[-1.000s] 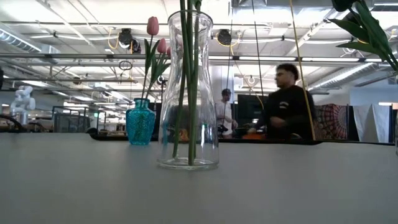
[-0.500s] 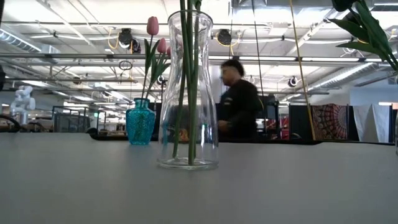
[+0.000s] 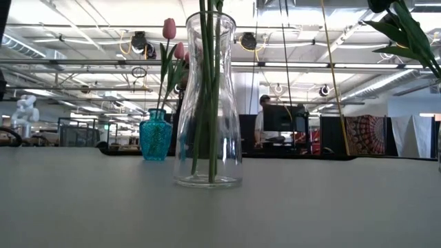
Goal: Sort flowers into vase by color
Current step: Put the black flower into the right transparent vase
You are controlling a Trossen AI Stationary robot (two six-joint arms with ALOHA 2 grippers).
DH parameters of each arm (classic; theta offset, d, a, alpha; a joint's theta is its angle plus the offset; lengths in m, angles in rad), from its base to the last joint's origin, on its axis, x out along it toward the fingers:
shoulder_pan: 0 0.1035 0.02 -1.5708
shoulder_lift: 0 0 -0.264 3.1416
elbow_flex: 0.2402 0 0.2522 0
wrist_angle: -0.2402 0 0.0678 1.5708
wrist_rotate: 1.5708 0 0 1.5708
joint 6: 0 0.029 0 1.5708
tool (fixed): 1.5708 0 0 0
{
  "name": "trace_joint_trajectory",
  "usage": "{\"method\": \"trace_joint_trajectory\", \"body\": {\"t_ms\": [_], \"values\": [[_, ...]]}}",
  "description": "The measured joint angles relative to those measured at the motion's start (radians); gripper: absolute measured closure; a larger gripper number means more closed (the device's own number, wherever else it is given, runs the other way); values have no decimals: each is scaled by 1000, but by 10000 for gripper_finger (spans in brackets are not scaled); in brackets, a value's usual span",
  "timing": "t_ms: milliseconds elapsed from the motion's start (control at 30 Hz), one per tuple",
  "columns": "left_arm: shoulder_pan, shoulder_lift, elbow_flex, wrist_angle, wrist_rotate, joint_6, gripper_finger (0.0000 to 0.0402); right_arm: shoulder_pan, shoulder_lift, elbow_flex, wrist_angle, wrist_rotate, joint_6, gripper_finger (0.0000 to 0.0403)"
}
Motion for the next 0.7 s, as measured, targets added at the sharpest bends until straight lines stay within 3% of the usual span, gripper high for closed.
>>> {"method": "trace_joint_trajectory", "body": {"t_ms": [700], "values": [[0, 30, -1, 37, 11, -36, 393, 0, 69, 0, 59, 0, 11, 189]]}}
